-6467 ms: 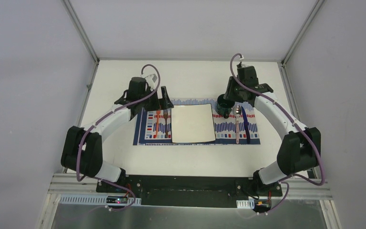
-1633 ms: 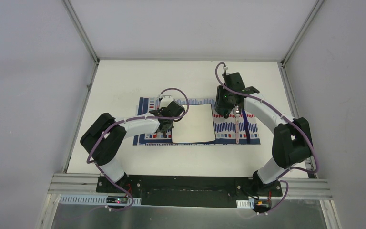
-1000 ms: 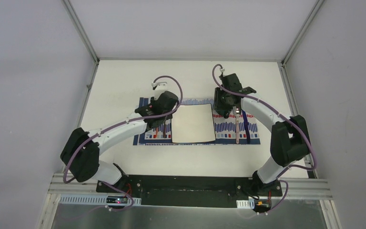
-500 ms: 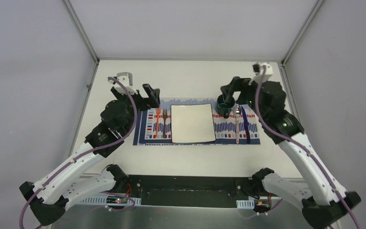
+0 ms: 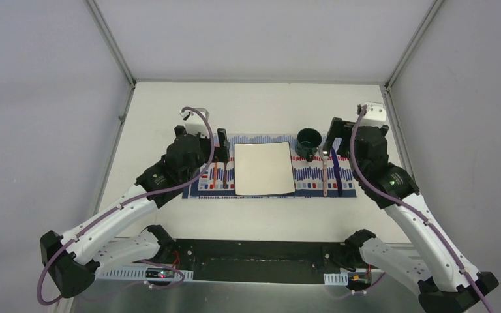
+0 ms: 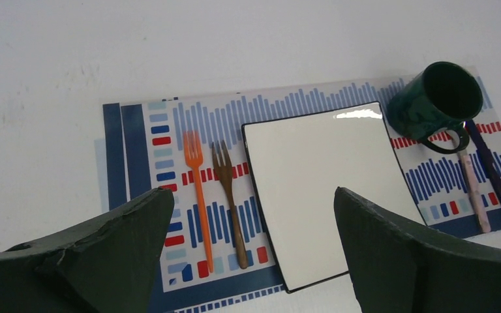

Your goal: Set the dinner table for one person

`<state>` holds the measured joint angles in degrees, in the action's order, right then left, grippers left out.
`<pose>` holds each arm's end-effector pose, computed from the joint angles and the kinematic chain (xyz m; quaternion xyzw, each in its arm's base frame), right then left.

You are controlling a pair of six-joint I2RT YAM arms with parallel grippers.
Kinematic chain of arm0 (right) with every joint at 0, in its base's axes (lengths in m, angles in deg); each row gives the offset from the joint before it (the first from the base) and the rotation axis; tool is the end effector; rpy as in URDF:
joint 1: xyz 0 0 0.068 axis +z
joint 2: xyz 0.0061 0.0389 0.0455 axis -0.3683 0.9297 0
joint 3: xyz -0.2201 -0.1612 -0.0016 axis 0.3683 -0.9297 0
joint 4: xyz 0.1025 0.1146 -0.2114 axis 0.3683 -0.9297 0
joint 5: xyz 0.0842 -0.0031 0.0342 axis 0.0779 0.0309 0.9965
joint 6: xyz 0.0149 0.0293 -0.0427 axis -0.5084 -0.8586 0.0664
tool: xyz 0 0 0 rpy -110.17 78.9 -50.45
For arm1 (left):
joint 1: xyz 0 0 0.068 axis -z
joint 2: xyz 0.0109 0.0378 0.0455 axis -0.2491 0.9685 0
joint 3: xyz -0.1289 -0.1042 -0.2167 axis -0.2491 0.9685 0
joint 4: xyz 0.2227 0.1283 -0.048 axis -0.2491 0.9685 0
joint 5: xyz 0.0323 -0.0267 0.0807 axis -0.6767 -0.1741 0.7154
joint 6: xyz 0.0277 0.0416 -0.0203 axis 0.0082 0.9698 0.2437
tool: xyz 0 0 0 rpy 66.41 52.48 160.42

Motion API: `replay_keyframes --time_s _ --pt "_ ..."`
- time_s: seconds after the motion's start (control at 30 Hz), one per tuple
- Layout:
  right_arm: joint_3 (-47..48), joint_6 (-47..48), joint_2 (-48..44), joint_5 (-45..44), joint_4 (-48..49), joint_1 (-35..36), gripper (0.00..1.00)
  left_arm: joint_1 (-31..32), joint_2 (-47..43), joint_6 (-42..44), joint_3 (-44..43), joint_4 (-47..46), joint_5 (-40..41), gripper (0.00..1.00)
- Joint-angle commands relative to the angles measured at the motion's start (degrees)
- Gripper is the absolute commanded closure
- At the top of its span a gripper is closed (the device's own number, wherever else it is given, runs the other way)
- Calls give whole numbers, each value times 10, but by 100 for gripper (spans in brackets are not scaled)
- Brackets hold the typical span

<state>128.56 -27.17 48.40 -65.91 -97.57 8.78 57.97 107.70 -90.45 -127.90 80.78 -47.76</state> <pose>0.1576 0.0730 0.3694 0.0185 0.8162 0.0157 0.5773 0.1622 -0.1359 0.3335 0.0984 0.7876 -0.1448 0.5908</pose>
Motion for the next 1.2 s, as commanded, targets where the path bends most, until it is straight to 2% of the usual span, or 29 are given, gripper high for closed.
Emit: replay_keyframes --time_s 0.0,0.27,0.37,0.5,0.6,0.67,0.77,0.97,1.17 --pt "21 -6 14 -138 -10 13 0 5 11 -4 -27 30 16 1" --pt "96 12 107 -275 -18 10 0 -4 35 -1 -60 61 84 1" --pt "93 -6 104 -193 33 -14 0 -45 51 -9 -76 59 24 1" --pt "52 -24 108 -54 137 -46 0 -111 71 -19 -51 -26 -145 1" --pt "50 -32 124 12 147 -47 1 -119 105 -13 -45 -60 -202 1" --pt "32 -19 133 79 170 -40 3 -119 130 -6 -51 -65 -217 1" --pt "2 -12 153 125 220 -21 4 -119 155 -5 -57 -70 -247 1" --pt "31 16 226 137 221 33 6 -119 184 -4 -42 -101 -253 1" --pt "17 16 246 142 238 42 6 -119 209 4 -50 -110 -256 1"
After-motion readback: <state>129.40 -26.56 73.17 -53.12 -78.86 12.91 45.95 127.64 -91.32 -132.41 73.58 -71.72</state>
